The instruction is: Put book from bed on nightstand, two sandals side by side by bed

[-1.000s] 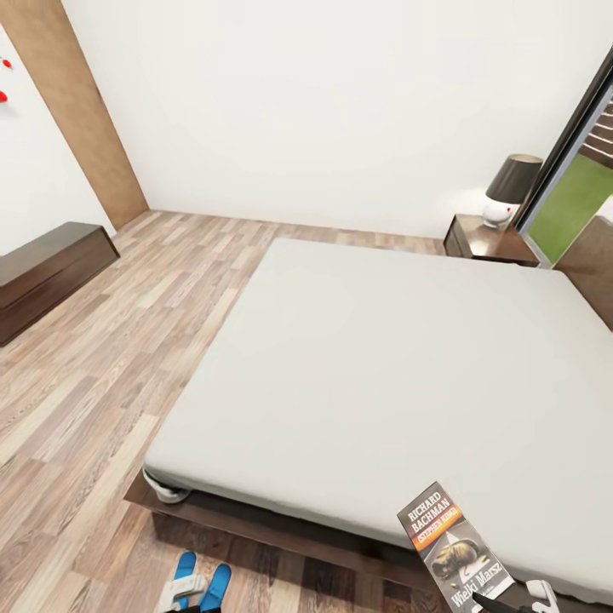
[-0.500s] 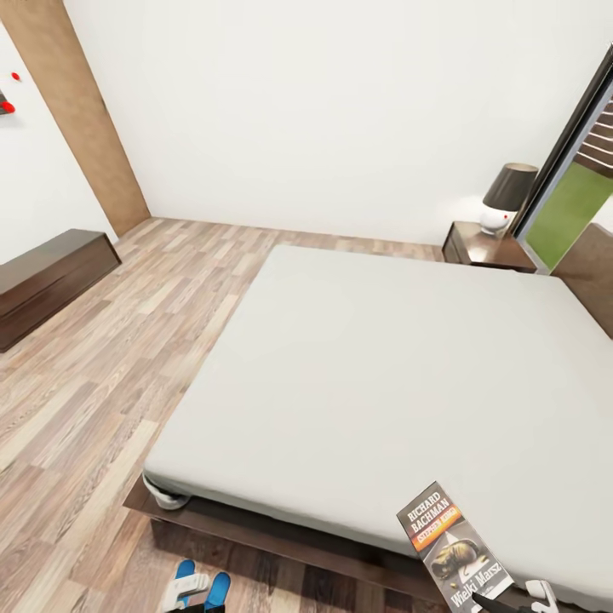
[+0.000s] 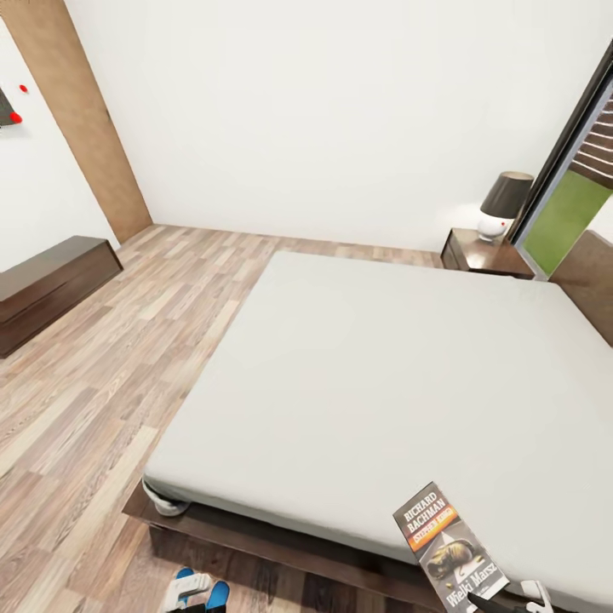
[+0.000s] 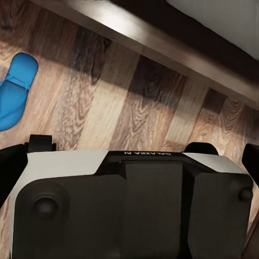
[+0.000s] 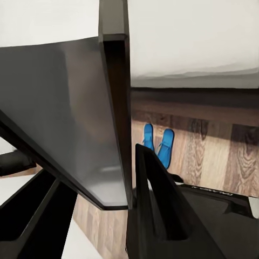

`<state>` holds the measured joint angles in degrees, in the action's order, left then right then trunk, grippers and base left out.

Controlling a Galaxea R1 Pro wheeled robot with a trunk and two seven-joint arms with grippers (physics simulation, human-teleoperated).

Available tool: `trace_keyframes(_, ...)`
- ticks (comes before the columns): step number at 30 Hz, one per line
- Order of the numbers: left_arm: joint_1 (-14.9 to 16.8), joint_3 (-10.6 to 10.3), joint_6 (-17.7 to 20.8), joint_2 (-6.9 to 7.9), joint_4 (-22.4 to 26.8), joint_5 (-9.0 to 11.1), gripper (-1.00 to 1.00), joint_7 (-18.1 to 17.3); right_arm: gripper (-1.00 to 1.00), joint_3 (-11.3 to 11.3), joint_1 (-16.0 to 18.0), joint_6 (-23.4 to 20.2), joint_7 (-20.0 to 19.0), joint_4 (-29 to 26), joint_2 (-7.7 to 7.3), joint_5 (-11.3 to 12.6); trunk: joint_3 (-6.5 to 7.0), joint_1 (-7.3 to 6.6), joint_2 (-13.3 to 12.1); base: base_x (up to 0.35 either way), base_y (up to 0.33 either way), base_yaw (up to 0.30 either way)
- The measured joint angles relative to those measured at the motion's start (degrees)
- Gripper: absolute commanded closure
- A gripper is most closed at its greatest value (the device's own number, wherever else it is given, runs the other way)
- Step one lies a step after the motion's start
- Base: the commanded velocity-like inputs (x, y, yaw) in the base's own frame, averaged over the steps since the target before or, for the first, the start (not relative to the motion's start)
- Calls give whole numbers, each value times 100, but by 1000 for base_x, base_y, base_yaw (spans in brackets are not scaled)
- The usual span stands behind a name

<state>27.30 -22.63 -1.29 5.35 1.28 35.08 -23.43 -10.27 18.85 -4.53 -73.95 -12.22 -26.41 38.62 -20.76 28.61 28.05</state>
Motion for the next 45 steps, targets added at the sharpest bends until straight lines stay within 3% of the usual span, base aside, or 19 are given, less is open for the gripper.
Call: trace_keyframes(45,-5,0,10,-35,0,-1,-100,-2,100,-1,-2,0,5,0,2,0,416,0,-1,0,0,0)
